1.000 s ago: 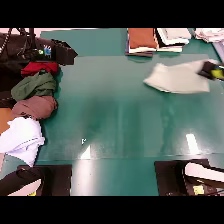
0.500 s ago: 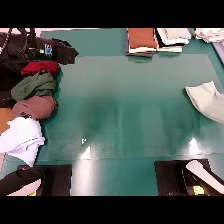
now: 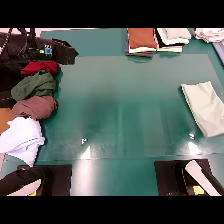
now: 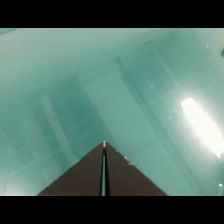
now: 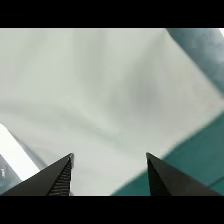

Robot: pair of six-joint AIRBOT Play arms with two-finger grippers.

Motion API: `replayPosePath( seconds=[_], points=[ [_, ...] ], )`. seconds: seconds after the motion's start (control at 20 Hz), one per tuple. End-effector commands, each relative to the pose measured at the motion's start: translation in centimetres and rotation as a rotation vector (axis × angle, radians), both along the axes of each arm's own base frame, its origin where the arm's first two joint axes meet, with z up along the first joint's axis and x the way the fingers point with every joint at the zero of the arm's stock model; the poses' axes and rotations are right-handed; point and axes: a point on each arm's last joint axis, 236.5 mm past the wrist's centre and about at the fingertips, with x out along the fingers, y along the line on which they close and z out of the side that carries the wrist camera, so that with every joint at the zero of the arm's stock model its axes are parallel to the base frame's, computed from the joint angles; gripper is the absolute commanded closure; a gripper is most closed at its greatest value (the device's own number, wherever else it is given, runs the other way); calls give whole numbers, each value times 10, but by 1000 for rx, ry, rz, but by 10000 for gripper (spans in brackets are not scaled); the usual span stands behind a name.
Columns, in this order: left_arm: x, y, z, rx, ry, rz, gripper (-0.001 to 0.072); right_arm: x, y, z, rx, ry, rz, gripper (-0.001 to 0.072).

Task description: Fold the shirts.

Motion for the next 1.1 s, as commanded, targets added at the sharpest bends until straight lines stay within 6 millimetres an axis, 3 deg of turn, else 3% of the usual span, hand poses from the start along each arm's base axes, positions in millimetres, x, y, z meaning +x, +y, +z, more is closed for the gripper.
replayPosePath(
  seconds=[0.0, 0.1, 0.15, 0.3, 0.4, 0.5, 0.55, 0.6, 0.75, 0.9, 1.05],
  points=[
    [0, 0, -2, 4, 3, -3, 685, 4, -15, 44, -97, -2, 16, 181],
    [0, 0, -3, 5, 4, -2, 685, 42, 8, 74, -56, -143, 71, 182],
    [0, 0, -3, 4, 4, -2, 685, 63, 29, 86, -13, -214, 119, 182],
    [2, 0, -1, 0, -5, 1, 685, 123, 120, 109, 149, -379, 330, 183],
    [0, 0, -3, 5, 5, -2, 685, 144, 185, 116, 193, -412, 503, 182],
    [1, 0, -3, 3, 2, -1, 685, 154, 240, 121, 202, -430, 658, 195],
    [0, 0, -3, 3, 2, -1, 685, 155, 266, 123, 212, -438, 725, 236],
    [1, 0, -3, 3, 2, -1, 685, 156, 290, 126, 218, -450, 791, 323],
    [1, 0, -3, 2, 2, -1, 685, 150, 345, 133, 230, -482, 942, 694],
    [1, 0, -3, 3, 2, -1, 685, 145, 371, 136, 242, -495, 1008, 695],
    [0, 0, -3, 3, 2, -1, 685, 143, 373, 135, 245, -492, 1014, 695]
  ],
)
